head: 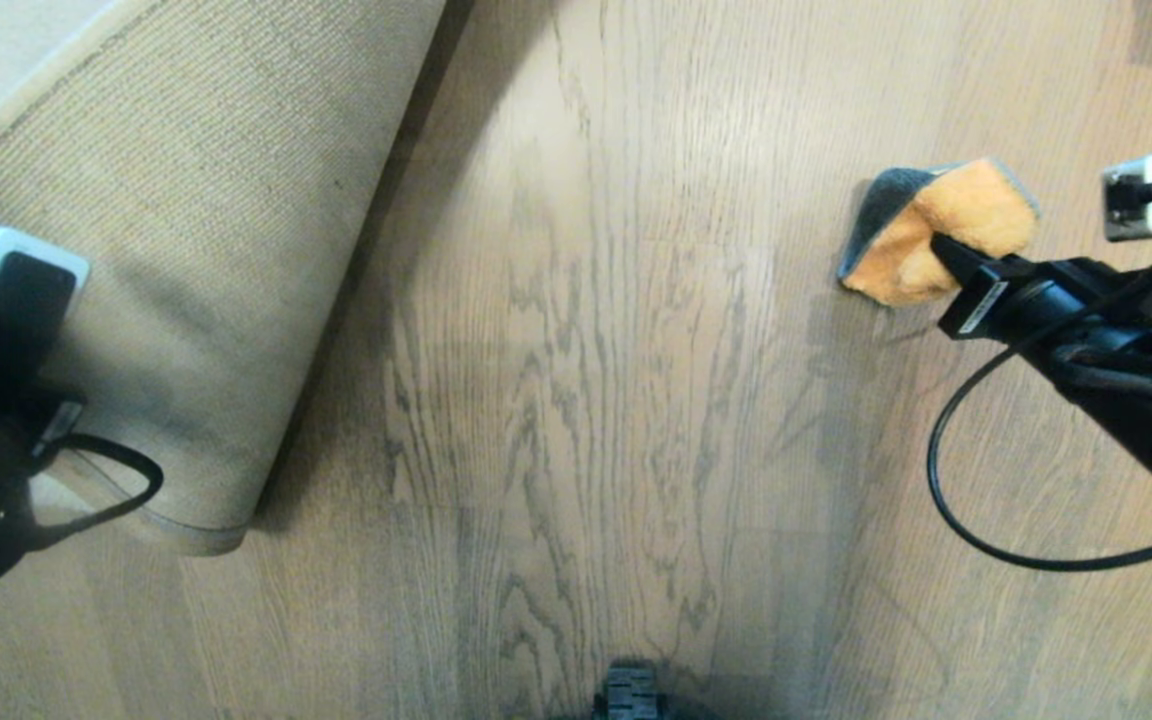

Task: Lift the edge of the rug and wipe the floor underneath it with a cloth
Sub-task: Wipe the floor under the carpet with a rag

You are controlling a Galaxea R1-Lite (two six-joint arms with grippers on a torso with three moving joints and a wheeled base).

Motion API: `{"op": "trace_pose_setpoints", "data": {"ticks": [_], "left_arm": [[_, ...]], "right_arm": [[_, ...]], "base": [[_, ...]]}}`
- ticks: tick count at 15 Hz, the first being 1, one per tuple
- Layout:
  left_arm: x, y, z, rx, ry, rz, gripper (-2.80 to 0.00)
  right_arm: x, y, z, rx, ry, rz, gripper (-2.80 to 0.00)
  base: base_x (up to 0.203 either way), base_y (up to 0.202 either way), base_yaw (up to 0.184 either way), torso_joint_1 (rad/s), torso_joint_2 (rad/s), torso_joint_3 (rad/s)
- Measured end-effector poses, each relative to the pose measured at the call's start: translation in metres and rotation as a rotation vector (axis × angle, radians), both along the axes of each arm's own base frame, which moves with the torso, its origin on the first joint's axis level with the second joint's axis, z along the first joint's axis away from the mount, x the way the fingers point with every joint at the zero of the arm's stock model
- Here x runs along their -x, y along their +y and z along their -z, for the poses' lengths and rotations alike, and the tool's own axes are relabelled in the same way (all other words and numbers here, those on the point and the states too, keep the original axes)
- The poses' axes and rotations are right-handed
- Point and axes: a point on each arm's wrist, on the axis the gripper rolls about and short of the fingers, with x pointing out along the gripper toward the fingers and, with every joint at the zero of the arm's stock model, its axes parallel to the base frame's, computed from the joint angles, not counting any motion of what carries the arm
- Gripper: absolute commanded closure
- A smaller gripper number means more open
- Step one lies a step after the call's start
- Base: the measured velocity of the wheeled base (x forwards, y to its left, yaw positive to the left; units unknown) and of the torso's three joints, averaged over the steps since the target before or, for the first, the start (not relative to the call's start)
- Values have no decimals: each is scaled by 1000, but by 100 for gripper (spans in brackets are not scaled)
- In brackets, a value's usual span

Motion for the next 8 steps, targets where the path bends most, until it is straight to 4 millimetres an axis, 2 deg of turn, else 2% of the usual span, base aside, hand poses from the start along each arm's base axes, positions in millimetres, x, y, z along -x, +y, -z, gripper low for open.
{"op": "trace_pose_setpoints", "data": {"ticks": [4,8], "left_arm": [[0,0,1,0,3,2,0],[-1,-1,2,0,6,5,0]], "right_arm": [[8,-50,-10,24,1,168,0],[19,-112,-15,121,-25,232,0]], "base": [[0,0,0,0,0,0],[0,0,0,0,0,0]]}}
